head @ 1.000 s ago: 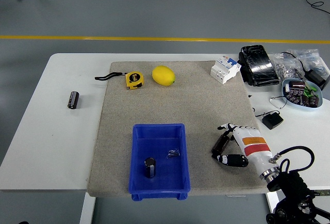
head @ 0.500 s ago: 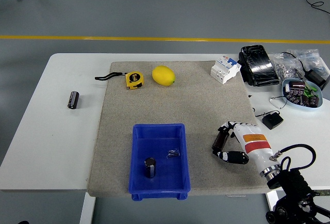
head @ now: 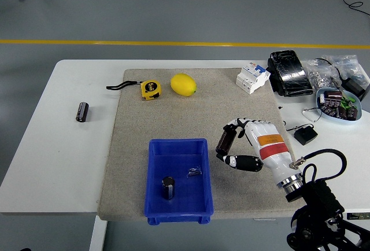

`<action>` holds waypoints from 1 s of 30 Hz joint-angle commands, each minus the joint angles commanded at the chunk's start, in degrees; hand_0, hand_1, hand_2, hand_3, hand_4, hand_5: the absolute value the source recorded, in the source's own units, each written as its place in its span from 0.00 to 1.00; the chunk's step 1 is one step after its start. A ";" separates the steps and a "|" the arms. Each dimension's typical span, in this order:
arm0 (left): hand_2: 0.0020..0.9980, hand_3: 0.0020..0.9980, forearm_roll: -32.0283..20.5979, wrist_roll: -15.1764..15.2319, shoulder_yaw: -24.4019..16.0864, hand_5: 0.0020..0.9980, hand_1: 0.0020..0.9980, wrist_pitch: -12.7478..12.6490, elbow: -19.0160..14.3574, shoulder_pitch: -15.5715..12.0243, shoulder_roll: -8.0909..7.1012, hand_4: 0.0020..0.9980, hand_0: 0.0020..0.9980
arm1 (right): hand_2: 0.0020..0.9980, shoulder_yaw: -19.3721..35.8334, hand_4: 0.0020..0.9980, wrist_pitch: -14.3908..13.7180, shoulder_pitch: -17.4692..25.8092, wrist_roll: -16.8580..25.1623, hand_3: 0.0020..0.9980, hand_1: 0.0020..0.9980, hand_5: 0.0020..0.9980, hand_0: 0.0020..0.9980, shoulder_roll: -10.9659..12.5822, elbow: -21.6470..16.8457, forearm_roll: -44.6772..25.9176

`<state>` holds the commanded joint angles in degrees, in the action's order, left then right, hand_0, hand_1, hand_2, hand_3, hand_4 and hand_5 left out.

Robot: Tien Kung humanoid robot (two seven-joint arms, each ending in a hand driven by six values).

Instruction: Pick up the battery,place it into the box

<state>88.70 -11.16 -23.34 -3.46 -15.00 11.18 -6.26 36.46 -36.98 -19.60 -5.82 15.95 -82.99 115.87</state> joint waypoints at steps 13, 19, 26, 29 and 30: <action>0.68 0.61 -0.24 -0.23 -0.21 0.66 0.66 0.42 0.16 -0.32 -0.55 0.62 0.69 | 0.54 -8.26 0.95 2.41 -7.03 0.78 0.63 0.48 0.22 0.38 -0.85 -3.78 -0.26; 0.68 0.61 -0.16 -0.22 -0.34 0.66 0.66 0.60 0.13 -0.65 -0.73 0.62 0.69 | 0.82 -8.13 1.00 8.67 -7.91 2.33 0.84 0.65 0.41 0.63 -1.23 -2.73 0.06; 0.68 0.61 2.24 0.46 -0.84 0.66 0.66 1.49 0.08 -0.90 -0.85 0.62 0.69 | 0.92 -7.60 1.00 8.67 -7.99 3.21 0.91 0.72 0.43 0.70 -1.66 -1.42 -1.06; 0.68 0.61 2.18 0.44 -1.01 0.66 0.65 1.49 0.13 -1.05 -0.84 0.62 0.69 | 0.94 -7.18 1.00 8.44 -7.84 3.08 0.93 0.73 0.43 0.72 -1.67 -1.13 -1.17; 0.68 0.61 2.32 0.47 -1.11 0.66 0.65 1.53 0.14 -1.06 -0.84 0.62 0.69 | 0.94 -6.99 1.00 8.32 -7.80 3.02 0.93 0.73 0.43 0.72 -1.64 -1.11 -1.18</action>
<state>91.01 -10.70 -24.45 -1.94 -14.86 10.12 -7.09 29.47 -28.66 -27.40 -2.81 14.31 -84.10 114.69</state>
